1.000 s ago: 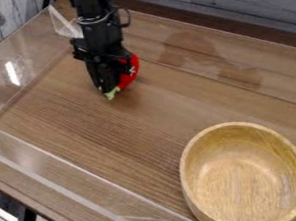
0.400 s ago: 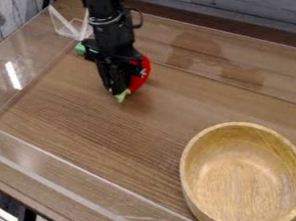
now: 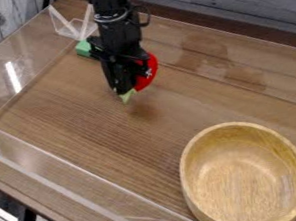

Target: Move the red object to the left side of the table

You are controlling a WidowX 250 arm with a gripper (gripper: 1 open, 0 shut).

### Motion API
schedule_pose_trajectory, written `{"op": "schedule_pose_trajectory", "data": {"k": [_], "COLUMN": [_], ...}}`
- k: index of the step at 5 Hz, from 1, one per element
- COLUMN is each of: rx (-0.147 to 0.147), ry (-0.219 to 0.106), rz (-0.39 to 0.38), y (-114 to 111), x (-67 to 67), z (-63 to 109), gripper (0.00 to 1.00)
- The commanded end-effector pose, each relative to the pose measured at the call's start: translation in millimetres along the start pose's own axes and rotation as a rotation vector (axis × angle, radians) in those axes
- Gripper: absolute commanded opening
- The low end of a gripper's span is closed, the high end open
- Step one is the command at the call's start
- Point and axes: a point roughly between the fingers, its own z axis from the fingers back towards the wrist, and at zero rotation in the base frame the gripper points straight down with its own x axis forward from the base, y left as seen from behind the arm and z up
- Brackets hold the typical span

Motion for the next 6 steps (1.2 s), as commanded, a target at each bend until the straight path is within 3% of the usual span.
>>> {"op": "schedule_pose_trajectory", "data": {"k": [1, 2, 3, 6], "rx": [0.039, 0.047, 0.055, 0.073], "ry": [-0.048, -0.049, -0.054, -0.03], "rz": [0.029, 0.063, 0.083, 0.104], "y": [23, 53, 80, 100], "x": [-11.7, -31.3, -41.2, -42.7], "z": [18.1, 13.3, 7.8, -15.6], "gripper": [0.0, 0.0, 0.0, 0.0]}}
